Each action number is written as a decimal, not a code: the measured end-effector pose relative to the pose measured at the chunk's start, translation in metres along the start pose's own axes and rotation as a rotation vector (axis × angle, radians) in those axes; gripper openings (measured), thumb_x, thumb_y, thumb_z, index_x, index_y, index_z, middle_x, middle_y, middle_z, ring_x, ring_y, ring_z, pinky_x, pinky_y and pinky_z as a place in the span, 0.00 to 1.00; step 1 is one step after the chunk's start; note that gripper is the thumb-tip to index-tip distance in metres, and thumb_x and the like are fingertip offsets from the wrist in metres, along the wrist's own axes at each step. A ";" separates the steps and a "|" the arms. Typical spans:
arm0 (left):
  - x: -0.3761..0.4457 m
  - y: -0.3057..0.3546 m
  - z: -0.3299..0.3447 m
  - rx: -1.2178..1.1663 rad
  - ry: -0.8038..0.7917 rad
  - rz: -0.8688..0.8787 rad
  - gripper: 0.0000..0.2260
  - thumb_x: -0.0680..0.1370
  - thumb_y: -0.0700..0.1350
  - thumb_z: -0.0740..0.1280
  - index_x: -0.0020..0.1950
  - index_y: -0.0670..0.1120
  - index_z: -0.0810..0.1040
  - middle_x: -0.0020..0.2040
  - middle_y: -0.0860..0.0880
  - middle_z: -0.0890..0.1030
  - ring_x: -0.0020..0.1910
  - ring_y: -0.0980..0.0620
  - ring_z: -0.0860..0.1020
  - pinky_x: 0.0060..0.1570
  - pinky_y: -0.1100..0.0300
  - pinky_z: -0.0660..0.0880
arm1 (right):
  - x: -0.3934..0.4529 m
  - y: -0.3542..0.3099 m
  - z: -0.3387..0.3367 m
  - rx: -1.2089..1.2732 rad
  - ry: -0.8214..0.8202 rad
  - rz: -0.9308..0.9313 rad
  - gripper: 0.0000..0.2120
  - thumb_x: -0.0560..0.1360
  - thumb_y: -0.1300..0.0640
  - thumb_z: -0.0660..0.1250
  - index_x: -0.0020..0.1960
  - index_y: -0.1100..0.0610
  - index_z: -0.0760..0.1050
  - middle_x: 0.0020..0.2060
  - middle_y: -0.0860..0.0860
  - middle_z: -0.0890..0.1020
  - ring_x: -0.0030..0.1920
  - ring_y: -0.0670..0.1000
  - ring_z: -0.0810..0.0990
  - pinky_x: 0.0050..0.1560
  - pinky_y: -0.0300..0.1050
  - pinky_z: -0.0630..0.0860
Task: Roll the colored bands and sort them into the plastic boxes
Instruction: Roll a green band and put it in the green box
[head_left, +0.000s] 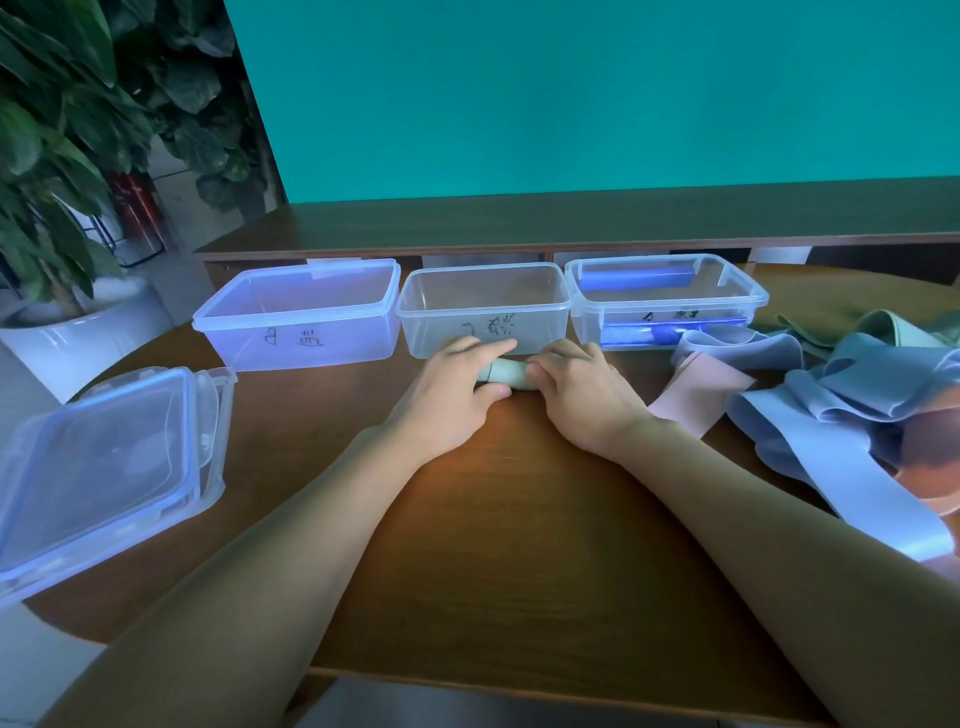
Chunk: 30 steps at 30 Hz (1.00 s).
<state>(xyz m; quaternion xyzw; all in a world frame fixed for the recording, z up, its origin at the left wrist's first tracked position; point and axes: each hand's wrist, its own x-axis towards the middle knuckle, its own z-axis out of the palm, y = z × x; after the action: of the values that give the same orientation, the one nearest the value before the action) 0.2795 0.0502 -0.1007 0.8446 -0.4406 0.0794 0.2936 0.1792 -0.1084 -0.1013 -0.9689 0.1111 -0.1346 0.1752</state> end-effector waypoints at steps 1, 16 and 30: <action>0.000 0.000 -0.001 -0.005 0.011 0.007 0.20 0.79 0.46 0.70 0.71 0.54 0.75 0.61 0.52 0.77 0.64 0.53 0.70 0.64 0.59 0.67 | 0.000 0.000 0.000 -0.001 -0.002 0.001 0.17 0.86 0.49 0.52 0.66 0.51 0.76 0.65 0.48 0.73 0.63 0.54 0.67 0.63 0.52 0.67; -0.010 0.024 -0.005 -0.335 0.054 -0.121 0.15 0.82 0.49 0.65 0.68 0.50 0.75 0.61 0.54 0.78 0.58 0.56 0.76 0.54 0.66 0.74 | -0.020 0.006 -0.018 0.644 0.229 -0.027 0.19 0.75 0.55 0.75 0.64 0.48 0.80 0.46 0.41 0.82 0.47 0.41 0.80 0.53 0.33 0.74; 0.019 0.073 -0.001 -0.949 0.031 -0.182 0.11 0.75 0.58 0.70 0.56 0.58 0.82 0.51 0.55 0.85 0.52 0.50 0.84 0.58 0.50 0.80 | -0.030 0.028 -0.115 0.587 0.149 -0.061 0.07 0.74 0.60 0.75 0.49 0.50 0.83 0.43 0.41 0.86 0.45 0.37 0.84 0.50 0.28 0.75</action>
<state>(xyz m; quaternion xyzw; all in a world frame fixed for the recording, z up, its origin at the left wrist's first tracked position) 0.2329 0.0053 -0.0617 0.6511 -0.3481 -0.1438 0.6589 0.1117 -0.1617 -0.0142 -0.8673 0.0511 -0.2370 0.4348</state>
